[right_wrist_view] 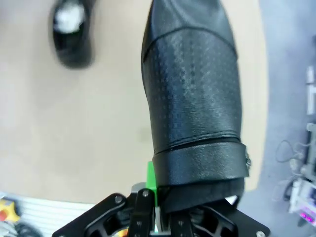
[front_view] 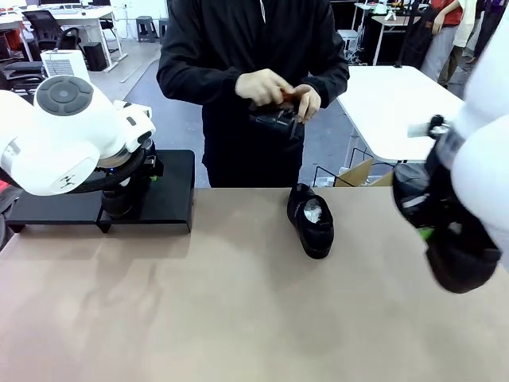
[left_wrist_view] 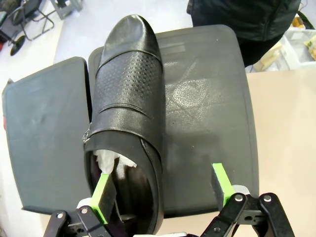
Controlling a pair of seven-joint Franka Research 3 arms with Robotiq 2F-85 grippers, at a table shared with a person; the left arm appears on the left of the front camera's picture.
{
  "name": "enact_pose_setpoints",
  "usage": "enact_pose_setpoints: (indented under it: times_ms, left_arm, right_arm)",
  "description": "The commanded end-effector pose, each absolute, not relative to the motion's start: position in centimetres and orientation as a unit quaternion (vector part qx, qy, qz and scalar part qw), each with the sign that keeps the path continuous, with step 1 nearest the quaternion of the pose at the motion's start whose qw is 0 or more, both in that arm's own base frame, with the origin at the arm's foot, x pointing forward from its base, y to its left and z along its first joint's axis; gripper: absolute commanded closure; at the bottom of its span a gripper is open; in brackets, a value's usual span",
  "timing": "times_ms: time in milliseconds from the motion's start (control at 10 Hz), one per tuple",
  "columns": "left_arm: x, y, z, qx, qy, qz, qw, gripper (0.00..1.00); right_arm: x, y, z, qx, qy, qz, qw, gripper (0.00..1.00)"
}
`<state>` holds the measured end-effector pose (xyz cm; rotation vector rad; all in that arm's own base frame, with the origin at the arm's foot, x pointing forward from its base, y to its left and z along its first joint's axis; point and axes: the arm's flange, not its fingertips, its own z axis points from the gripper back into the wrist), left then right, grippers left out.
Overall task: Organize the shoes by placing them on the stand.
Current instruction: Pick up one Shoe and place it in the middle of the table.
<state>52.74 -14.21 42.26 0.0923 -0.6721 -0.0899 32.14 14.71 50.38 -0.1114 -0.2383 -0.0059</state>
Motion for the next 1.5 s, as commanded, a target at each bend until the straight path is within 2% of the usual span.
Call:
enact_pose_setpoints:
  times_ms: [0,100,200,300,400,500,700,900,1400]
  left_arm:
    - [52.8,-14.1,42.4,0.044,-0.335,-0.044,0.94,0.0]
    - [52.8,-14.1,42.4,0.044,-0.335,-0.044,0.94,0.0]
    - [52.8,-14.1,42.4,0.044,-0.335,-0.044,0.94,0.0]
    - [52.8,-14.1,42.4,0.044,-0.335,-0.044,0.94,0.0]
    - [52.8,-14.1,42.4,0.044,-0.335,-0.044,0.94,0.0]
    - [52.8,-14.1,42.4,0.044,-0.335,-0.044,0.94,0.0]
    - [52.8,-14.1,42.4,0.044,-0.335,-0.044,0.94,0.0]
    - [52.8,-14.1,42.4,0.044,-0.335,-0.044,0.94,0.0]
    - [52.8,-14.1,42.4,0.044,-0.335,-0.044,0.94,0.0]
  right_arm:
    - [31.4,19.9,51.1,-0.044,-0.114,-0.048,0.991,1.0]
    - [30.8,22.9,50.2,-0.06,-0.103,-0.038,0.992,1.0]
    - [30.3,24.0,50.1,-0.093,-0.135,0.014,0.986,1.0]
    - [29.3,21.5,50.8,-0.051,-0.115,-0.02,0.992,1.0]
    - [29.3,21.5,50.8,-0.051,-0.115,-0.02,0.992,1.0]
    - [28.9,24.0,49.7,-0.065,-0.112,-0.003,0.992,1.0]
    - [27.3,30.0,47.9,-0.055,-0.143,-0.052,0.987,1.0]
    - [26.9,34.9,44.9,-0.069,-0.125,-0.056,0.988,1.0]
    - [28.3,38.2,39.2,-0.046,-0.103,-0.017,0.993,1.0]
